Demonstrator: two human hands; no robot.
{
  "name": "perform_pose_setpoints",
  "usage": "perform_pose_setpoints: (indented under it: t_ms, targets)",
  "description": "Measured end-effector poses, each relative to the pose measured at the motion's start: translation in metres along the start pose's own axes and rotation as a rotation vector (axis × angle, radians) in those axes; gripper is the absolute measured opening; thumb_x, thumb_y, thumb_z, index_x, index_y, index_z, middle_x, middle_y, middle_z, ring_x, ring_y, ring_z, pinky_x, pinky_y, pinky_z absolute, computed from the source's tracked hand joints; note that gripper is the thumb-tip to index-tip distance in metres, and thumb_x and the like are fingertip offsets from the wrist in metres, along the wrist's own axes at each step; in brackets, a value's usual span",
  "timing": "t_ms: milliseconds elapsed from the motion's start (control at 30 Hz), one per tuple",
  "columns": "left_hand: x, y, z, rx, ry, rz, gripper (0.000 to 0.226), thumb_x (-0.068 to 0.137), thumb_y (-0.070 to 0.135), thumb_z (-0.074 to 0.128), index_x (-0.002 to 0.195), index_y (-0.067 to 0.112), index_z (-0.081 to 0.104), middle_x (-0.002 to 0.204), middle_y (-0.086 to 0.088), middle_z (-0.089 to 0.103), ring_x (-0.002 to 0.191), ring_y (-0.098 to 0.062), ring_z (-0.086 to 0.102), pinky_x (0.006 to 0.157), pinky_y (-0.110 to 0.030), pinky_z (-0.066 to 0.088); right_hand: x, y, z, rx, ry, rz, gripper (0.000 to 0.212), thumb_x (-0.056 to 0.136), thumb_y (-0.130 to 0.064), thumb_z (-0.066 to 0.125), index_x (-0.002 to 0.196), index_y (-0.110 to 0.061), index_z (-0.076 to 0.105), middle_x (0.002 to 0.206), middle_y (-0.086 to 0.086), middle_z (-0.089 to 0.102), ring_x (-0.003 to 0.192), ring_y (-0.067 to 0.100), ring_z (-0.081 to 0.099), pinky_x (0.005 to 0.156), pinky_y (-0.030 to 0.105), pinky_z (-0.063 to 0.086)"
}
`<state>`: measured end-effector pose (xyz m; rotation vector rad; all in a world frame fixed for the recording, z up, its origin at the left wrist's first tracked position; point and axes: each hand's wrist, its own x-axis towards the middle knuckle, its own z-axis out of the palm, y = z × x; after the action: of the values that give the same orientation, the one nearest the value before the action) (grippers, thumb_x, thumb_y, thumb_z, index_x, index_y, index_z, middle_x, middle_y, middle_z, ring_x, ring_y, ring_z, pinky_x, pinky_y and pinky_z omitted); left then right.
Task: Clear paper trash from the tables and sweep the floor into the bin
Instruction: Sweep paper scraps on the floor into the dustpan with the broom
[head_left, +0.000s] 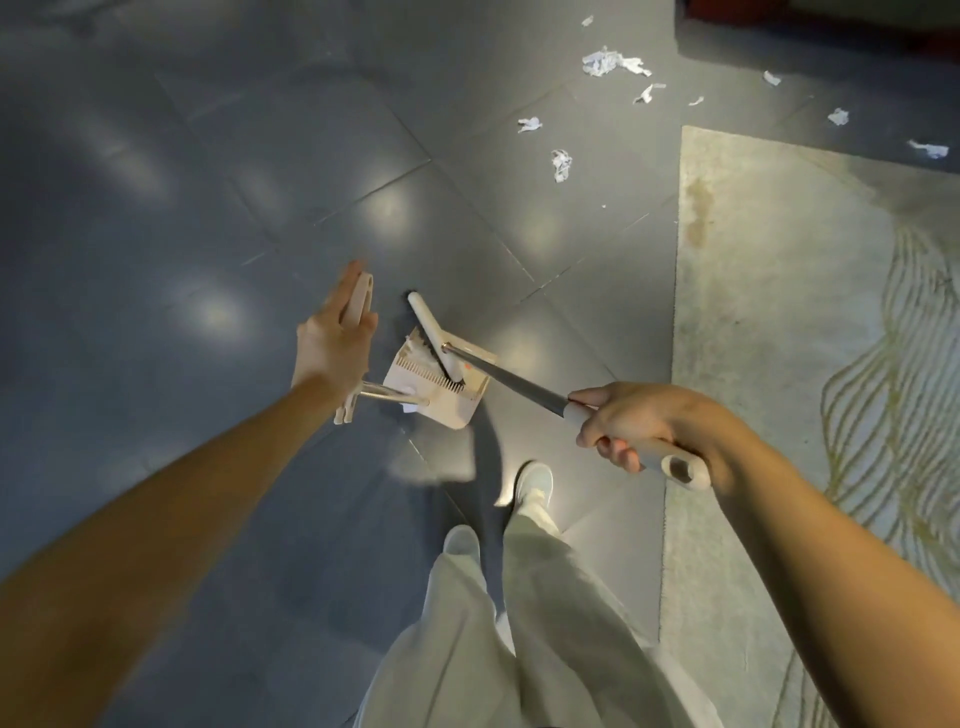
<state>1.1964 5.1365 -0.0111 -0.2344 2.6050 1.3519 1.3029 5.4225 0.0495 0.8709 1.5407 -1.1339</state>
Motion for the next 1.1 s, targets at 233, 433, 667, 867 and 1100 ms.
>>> perform_pose_setpoints:
  t_ms: [233, 433, 667, 867, 1100]
  targets:
    - [0.089, 0.073, 0.052, 0.007, 0.018, 0.1, 0.058, 0.092, 0.025, 0.051, 0.13, 0.064, 0.032, 0.109, 0.006, 0.068, 0.055, -0.012, 0.058, 0.062, -0.028, 0.053, 0.004, -0.058, -0.107, 0.035, 0.1, -0.09, 0.04, 0.089, 0.002, 0.06, 0.116, -0.026, 0.05, 0.043, 0.004, 0.046, 0.033, 0.01, 0.038, 0.037, 0.015, 0.037]
    - [0.2, 0.161, 0.112, 0.07, 0.018, 0.16, 0.056, 0.094, 0.024, 0.052, 0.138, 0.055, 0.034, 0.102, 0.011, 0.061, 0.076, -0.021, 0.062, 0.087, -0.041, 0.052, 0.019, -0.143, -0.232, 0.072, 0.152, -0.137, 0.022, 0.089, -0.003, 0.061, 0.097, -0.023, 0.055, 0.041, 0.002, 0.049, 0.032, 0.007, 0.039, 0.035, 0.015, 0.037]
    - [0.312, 0.248, 0.156, 0.086, -0.078, 0.237, 0.057, 0.096, 0.025, 0.051, 0.143, 0.05, 0.029, 0.118, 0.013, 0.053, 0.091, -0.004, 0.055, 0.098, -0.041, 0.046, 0.038, -0.234, -0.349, 0.182, 0.193, -0.136, 0.022, 0.091, -0.002, 0.057, 0.111, -0.012, 0.057, 0.051, 0.005, 0.047, 0.033, 0.007, 0.038, 0.034, 0.014, 0.034]
    - [0.411, 0.286, 0.195, 0.066, -0.119, 0.258, 0.053, 0.095, 0.022, 0.054, 0.137, 0.051, 0.039, 0.103, 0.005, 0.063, 0.074, -0.017, 0.056, 0.086, -0.037, 0.053, 0.075, -0.293, -0.425, 0.262, 0.265, -0.077, 0.03, 0.091, -0.002, 0.057, 0.12, -0.009, 0.056, 0.059, 0.008, 0.048, 0.037, 0.009, 0.041, 0.034, 0.016, 0.036]
    - [0.513, 0.323, 0.233, 0.06, -0.295, 0.338, 0.054, 0.095, 0.016, 0.056, 0.14, 0.041, 0.042, 0.11, 0.017, 0.056, 0.09, -0.007, 0.056, 0.073, 0.002, 0.038, 0.126, -0.33, -0.478, 0.215, 0.351, -0.03, 0.022, 0.091, 0.0, 0.054, 0.113, 0.0, 0.057, 0.058, 0.01, 0.049, 0.046, 0.016, 0.041, 0.041, 0.023, 0.039]
